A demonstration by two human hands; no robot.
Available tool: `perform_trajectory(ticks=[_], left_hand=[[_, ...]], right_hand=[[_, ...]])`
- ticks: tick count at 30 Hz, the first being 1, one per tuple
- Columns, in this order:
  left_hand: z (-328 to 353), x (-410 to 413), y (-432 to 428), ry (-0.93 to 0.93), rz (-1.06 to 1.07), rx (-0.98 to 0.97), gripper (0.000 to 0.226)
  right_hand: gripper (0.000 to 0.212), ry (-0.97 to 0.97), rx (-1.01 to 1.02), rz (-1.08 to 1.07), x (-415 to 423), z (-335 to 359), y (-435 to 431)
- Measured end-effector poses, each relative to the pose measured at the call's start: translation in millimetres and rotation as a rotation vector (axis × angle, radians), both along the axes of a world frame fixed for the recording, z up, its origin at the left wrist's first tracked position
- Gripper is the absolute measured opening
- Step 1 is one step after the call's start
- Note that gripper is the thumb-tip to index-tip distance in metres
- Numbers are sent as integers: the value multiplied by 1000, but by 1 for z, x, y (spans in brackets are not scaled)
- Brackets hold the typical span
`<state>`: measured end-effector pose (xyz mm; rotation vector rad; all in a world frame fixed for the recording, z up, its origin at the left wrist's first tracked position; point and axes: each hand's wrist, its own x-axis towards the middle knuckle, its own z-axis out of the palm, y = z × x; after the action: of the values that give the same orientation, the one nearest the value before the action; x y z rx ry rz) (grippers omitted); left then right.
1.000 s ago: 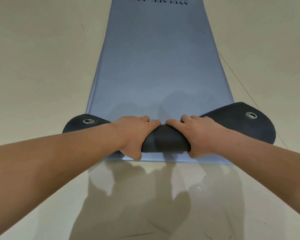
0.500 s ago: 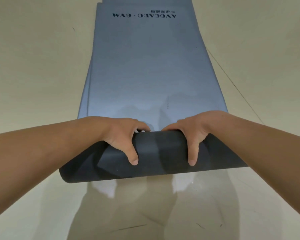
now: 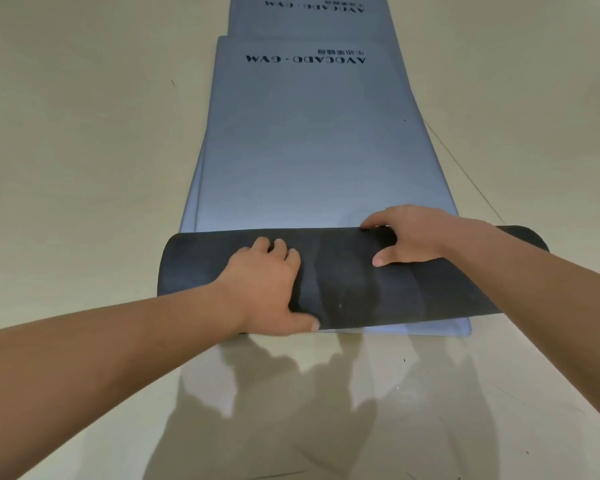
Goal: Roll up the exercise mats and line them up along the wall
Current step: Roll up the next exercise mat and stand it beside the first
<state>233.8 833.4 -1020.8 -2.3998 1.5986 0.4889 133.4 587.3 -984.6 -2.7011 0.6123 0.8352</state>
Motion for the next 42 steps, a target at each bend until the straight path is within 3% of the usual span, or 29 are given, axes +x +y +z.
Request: perform_trajectory(ticks=[1, 3, 5, 7, 13, 21, 26, 28, 30, 32, 35, 37, 39, 42], left_hand=[[-3, -1, 2, -10, -14, 52, 120], [-16, 1, 8, -80, -46, 95, 144], [-27, 12, 10, -114, -48, 34, 143], [-32, 27, 8, -96, -16, 16, 141], [-19, 56, -8, 54, 45, 85, 137], [-6, 57, -9, 293, 79, 137, 106], [-5, 47, -3, 575, 175, 312, 101], [-7, 46, -5, 661, 215, 369, 99], [-9, 50, -10, 710, 231, 395, 98], [-11, 59, -15, 756, 270, 378, 96], [-13, 79, -21, 739, 294, 303, 95], [-10, 88, -26, 631, 276, 260, 111], [-3, 89, -28, 507, 224, 229, 122], [11, 77, -25, 296, 129, 125, 105]], right_hand=[[88, 45, 30, 36, -1, 2, 3], [131, 155, 9, 115, -1, 1, 14], [164, 212, -187, 202, -6, -10, 32], [172, 166, -340, 243, -10, -27, 44], [146, 41, -264, 249, 2, -32, 23], [106, 198, -41, 180, 9, -15, 19], [102, 401, 203, 84, -6, -15, 22], [112, 446, 248, 57, -10, -13, 26], [132, 397, 165, 137, -13, -8, 38], [136, 248, -40, 276, -18, -6, 60], [143, 35, -315, 372, -35, -18, 107], [150, 29, -408, 383, -44, -34, 122], [154, 34, -431, 410, -44, -41, 119], [158, 50, -343, 433, -21, -34, 95]])
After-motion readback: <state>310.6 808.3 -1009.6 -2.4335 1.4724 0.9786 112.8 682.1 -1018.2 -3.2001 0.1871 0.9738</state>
